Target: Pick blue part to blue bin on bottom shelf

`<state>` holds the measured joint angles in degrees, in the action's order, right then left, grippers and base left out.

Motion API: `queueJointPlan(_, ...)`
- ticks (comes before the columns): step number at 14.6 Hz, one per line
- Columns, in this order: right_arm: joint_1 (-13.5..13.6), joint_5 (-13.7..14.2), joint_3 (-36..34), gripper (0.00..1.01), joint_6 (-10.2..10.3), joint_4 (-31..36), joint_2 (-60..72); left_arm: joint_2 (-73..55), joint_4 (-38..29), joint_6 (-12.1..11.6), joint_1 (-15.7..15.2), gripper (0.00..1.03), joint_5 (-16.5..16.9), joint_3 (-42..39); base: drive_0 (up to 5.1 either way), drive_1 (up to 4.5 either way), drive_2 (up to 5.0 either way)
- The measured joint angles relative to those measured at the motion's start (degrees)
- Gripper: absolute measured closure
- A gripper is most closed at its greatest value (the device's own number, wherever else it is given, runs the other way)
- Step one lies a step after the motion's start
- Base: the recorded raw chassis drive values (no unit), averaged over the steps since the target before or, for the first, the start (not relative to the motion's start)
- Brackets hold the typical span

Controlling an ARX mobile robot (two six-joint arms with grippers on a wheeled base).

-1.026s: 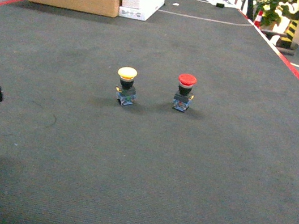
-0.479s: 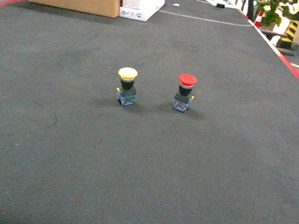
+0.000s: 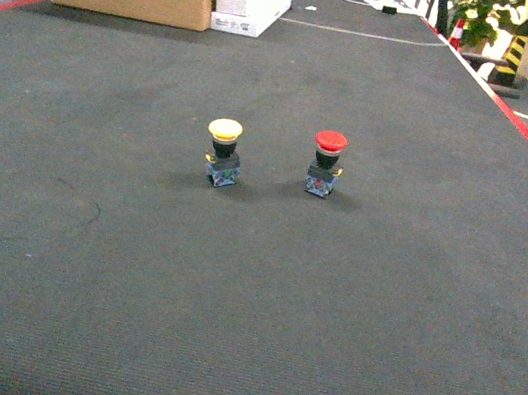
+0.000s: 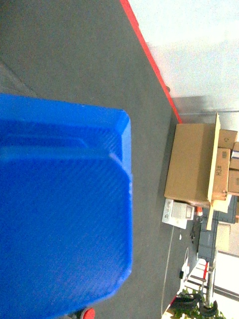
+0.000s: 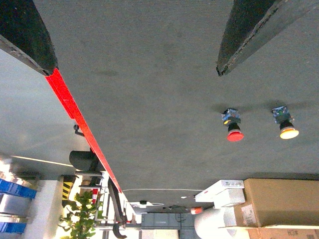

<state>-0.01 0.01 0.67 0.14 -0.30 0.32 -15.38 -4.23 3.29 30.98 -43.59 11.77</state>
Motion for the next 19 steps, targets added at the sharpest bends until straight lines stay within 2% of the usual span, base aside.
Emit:
queueJointPlan(3,0.00,0.00,0.00,0.03,0.00,0.00,0.00,0.00,0.00,-0.26,0.00,0.60,0.00,0.00,0.0,0.00,0.0)
queueJointPlan(6,0.00,0.00,0.00,0.03,0.00,0.09,0.00,-0.24,0.02,-0.28,0.00,0.60,0.04,0.00,0.1,-4.25,4.4)
queueJointPlan(10,0.00,0.00,0.00,0.03,0.00,0.17,0.00,0.04,0.02,-0.28,0.00,0.60,0.02,0.04,0.0,0.00,0.0)
queueJointPlan(19,0.00,-0.02,0.00,0.03,0.00,0.00,0.00,0.07,0.00,-0.28,-0.07,0.60,-0.11,0.04,-1.7,-1.68,-1.7)
